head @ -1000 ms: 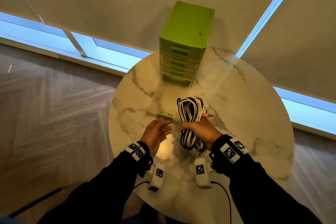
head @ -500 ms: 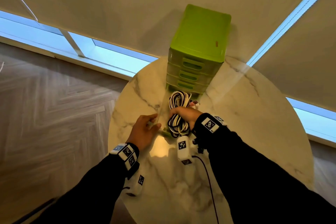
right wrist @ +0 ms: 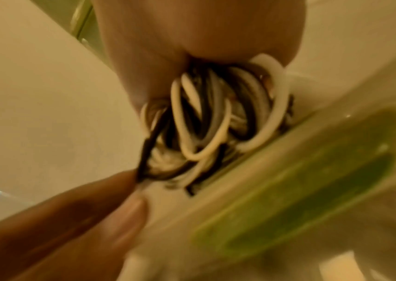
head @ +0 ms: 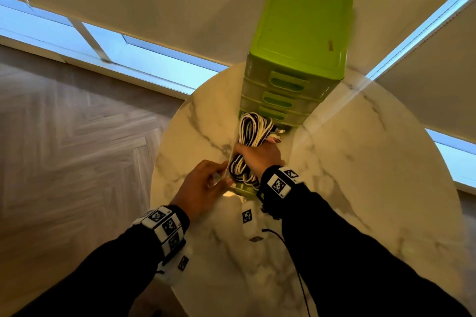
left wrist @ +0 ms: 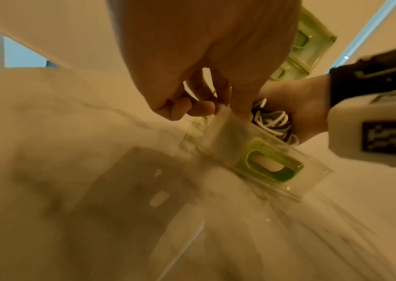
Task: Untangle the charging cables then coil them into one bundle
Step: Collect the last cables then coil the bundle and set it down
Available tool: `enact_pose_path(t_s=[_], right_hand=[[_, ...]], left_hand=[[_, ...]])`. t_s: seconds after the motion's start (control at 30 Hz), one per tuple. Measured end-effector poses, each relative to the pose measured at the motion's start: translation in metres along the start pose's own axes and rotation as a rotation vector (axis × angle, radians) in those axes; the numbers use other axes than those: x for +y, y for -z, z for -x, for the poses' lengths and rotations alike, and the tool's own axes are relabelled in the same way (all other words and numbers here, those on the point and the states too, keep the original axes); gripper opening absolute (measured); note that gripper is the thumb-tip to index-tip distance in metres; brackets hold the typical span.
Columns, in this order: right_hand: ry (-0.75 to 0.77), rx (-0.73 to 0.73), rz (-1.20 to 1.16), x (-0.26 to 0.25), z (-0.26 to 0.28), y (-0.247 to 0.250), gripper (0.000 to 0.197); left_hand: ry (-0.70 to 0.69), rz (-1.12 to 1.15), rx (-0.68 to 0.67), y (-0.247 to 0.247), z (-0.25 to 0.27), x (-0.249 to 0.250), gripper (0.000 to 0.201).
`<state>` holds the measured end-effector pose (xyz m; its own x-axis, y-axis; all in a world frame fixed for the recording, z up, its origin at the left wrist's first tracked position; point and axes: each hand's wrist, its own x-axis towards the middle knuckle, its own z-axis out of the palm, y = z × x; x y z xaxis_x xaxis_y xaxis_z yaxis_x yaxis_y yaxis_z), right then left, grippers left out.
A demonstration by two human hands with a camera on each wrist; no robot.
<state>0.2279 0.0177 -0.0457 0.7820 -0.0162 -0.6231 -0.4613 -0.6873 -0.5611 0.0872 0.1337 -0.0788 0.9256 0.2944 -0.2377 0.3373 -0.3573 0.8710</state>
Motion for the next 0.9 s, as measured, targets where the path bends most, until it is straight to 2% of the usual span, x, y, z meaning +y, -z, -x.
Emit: enact_pose_path(t_s=[0.07, 0.17, 0.27, 0.37, 0.4, 0.47, 0.53, 0.63, 0.73, 0.83, 0.9], right_hand=[[0.069, 0.016, 0.155, 0.004, -0.002, 0.001, 0.085], [0.181, -0.052, -0.001, 0.007, -0.005, 0.005, 0.058], [0.237, -0.072, 0.03, 0.01, -0.007, 0.008, 0.033], [0.305, -0.131, 0.23, 0.007, -0.008, 0.01, 0.027], [0.346, -0.167, 0.326, 0.006, -0.009, 0.012, 0.03], [0.426, -0.239, 0.519, -0.001, -0.006, 0.02, 0.052], [0.401, -0.294, 0.511, -0.004, 0.0, 0.033, 0.061], [0.268, -0.29, 0.428, 0.005, 0.003, 0.04, 0.054], [0.28, -0.192, 0.325, 0.017, 0.015, 0.041, 0.051], [0.438, 0.003, 0.191, 0.034, 0.029, 0.035, 0.078], [0.517, 0.086, 0.187, 0.043, 0.035, 0.028, 0.081]], left_hand=[[0.036, -0.084, -0.066, 0.008, -0.006, 0.007, 0.047], [0.044, -0.269, -0.133, 0.023, -0.025, 0.025, 0.037], [-0.057, -0.189, -0.025, 0.031, -0.049, 0.052, 0.023], [-0.165, -0.118, -0.041, 0.013, -0.075, 0.078, 0.015], [-0.175, -0.121, -0.063, 0.004, -0.083, 0.083, 0.014], [-0.166, -0.115, -0.07, -0.013, -0.097, 0.092, 0.018], [-0.127, -0.123, -0.065, -0.025, -0.108, 0.096, 0.021], [-0.07, -0.182, -0.096, -0.039, -0.118, 0.097, 0.028], [-0.064, -0.272, -0.136, -0.047, -0.125, 0.097, 0.033], [-0.103, -0.272, -0.175, -0.047, -0.127, 0.098, 0.032], [-0.121, -0.286, -0.206, -0.042, -0.128, 0.1, 0.021]])
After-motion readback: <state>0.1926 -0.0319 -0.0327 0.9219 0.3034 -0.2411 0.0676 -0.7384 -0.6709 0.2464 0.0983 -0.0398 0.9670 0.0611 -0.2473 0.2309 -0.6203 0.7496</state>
